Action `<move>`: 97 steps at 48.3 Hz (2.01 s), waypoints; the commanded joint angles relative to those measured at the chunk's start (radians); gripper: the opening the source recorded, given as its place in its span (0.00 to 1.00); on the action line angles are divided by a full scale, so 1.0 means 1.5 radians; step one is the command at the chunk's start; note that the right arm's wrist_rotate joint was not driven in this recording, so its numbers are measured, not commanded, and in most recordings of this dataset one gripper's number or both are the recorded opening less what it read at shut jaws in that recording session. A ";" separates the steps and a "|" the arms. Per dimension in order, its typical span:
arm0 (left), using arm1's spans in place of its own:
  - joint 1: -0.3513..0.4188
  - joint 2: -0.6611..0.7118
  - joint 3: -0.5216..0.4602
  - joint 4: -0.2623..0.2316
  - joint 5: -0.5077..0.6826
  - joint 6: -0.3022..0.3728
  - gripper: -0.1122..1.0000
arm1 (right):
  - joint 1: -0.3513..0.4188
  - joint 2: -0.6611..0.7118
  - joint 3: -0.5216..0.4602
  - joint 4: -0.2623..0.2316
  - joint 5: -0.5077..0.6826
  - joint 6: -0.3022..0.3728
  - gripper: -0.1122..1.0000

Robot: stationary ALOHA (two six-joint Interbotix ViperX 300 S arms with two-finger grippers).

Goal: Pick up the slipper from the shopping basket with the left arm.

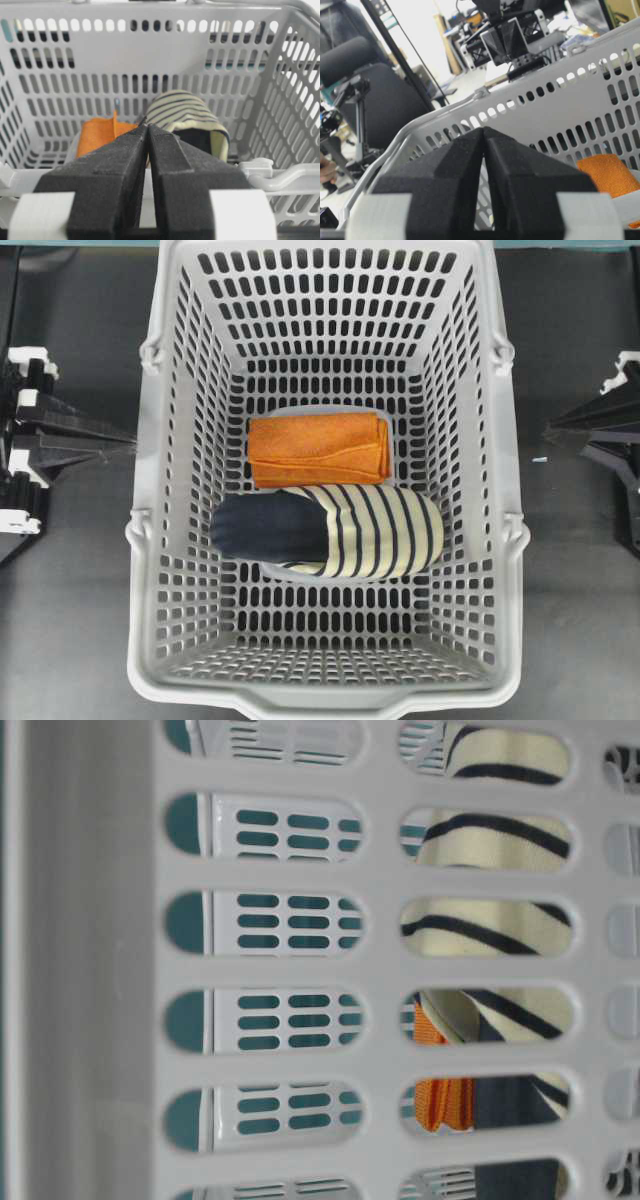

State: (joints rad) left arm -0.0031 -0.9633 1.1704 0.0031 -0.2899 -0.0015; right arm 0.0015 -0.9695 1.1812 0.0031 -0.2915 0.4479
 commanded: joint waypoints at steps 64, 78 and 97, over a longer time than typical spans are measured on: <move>-0.062 0.408 -0.506 0.028 0.402 -0.032 0.81 | -0.002 -0.099 -0.044 -0.146 0.279 0.001 0.78; -0.074 0.533 -0.616 0.028 0.499 -0.020 0.81 | 0.004 -0.148 -0.008 -0.144 0.229 0.000 0.78; -0.094 0.666 -0.737 0.028 0.679 -0.034 0.85 | 0.005 -0.150 0.018 -0.130 0.196 0.000 0.78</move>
State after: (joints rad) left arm -0.1258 0.0138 0.1273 0.0414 0.6872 -0.0476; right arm 0.0107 -1.1996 1.2118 -0.1963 0.0138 0.4495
